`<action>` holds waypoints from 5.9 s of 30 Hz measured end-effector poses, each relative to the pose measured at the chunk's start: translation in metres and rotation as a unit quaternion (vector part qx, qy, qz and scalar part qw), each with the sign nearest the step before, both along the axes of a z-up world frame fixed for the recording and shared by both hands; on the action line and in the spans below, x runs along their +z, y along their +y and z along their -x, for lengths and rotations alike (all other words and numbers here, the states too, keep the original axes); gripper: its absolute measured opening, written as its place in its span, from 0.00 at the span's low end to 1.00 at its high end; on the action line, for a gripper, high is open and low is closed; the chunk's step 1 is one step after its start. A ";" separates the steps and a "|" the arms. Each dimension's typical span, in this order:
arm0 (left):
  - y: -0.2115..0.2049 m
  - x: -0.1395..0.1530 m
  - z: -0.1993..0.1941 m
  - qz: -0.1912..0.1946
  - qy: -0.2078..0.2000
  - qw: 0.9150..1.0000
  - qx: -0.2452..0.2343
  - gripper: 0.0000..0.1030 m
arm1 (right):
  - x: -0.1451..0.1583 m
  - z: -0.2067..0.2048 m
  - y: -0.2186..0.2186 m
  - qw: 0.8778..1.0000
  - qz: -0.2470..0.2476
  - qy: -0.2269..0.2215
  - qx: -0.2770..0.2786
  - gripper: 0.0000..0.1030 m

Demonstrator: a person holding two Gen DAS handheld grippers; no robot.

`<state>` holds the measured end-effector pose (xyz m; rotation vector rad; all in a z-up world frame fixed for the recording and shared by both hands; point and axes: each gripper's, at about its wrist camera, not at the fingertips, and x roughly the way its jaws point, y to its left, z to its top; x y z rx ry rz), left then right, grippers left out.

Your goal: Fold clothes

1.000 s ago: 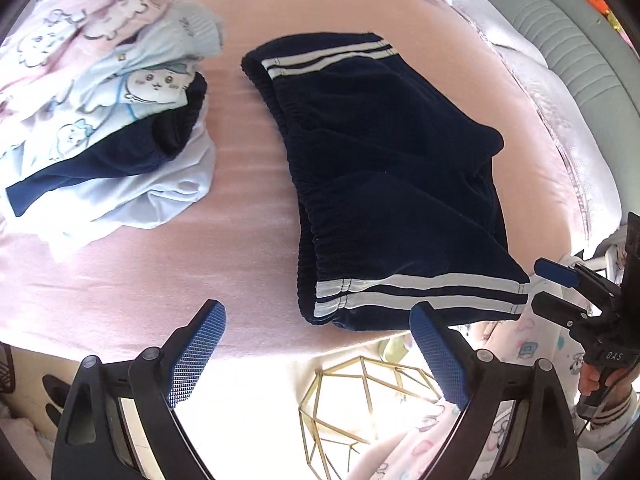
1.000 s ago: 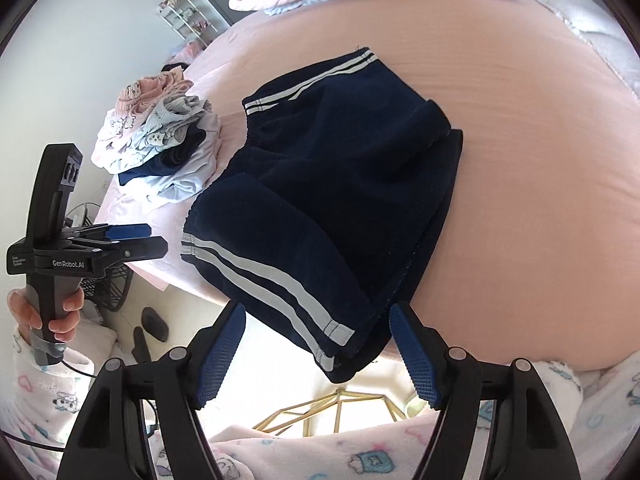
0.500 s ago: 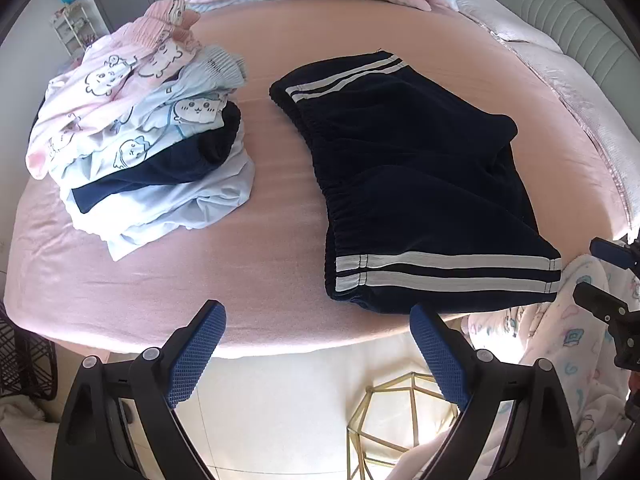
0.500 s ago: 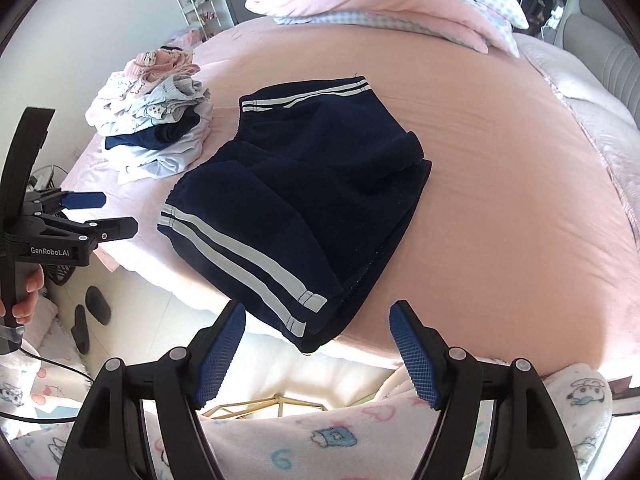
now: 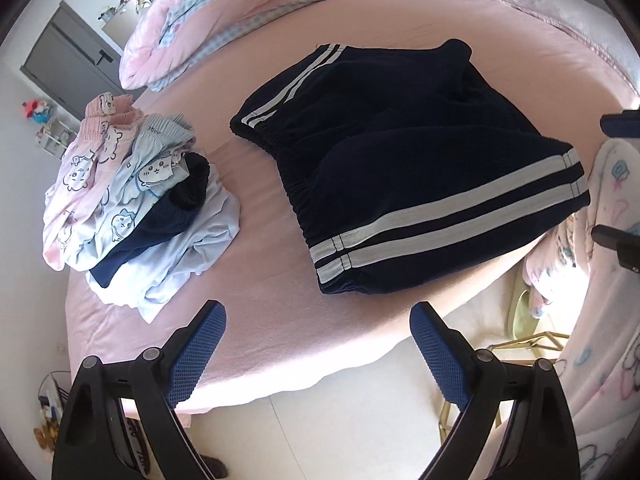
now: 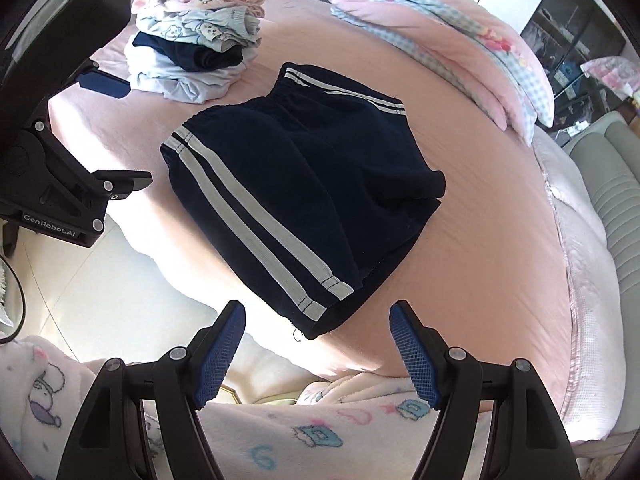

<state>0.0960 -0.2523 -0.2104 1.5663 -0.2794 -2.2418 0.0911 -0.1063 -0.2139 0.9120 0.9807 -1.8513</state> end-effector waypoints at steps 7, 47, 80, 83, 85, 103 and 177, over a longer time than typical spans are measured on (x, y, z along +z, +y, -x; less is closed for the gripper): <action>-0.007 -0.019 -0.009 0.014 -0.014 0.999 -0.030 0.91 | -0.016 -0.016 -0.015 0.996 -0.054 0.047 0.053 0.72; 0.023 -0.051 0.013 0.255 -0.060 0.939 -0.225 0.91 | -0.080 -0.039 -0.037 0.903 -0.181 0.319 0.224 0.71; 0.043 -0.043 -0.011 0.355 0.028 0.896 -0.265 0.91 | -0.033 -0.017 -0.030 0.949 -0.092 0.270 0.137 0.11; 0.046 -0.050 -0.009 0.357 0.025 0.893 -0.273 0.91 | -0.033 -0.011 -0.029 0.954 -0.091 0.253 0.135 0.11; 0.048 -0.054 -0.009 0.359 0.026 0.888 -0.285 0.91 | -0.031 -0.009 -0.028 0.953 -0.088 0.254 0.137 0.11; 0.045 -0.081 0.022 0.402 0.030 0.867 -0.293 0.91 | -0.006 0.002 -0.030 0.969 -0.071 0.204 0.121 0.11; 0.053 -0.039 -0.016 0.200 -0.028 0.947 -0.249 0.18 | -0.028 -0.019 -0.020 0.971 -0.052 0.196 0.129 0.08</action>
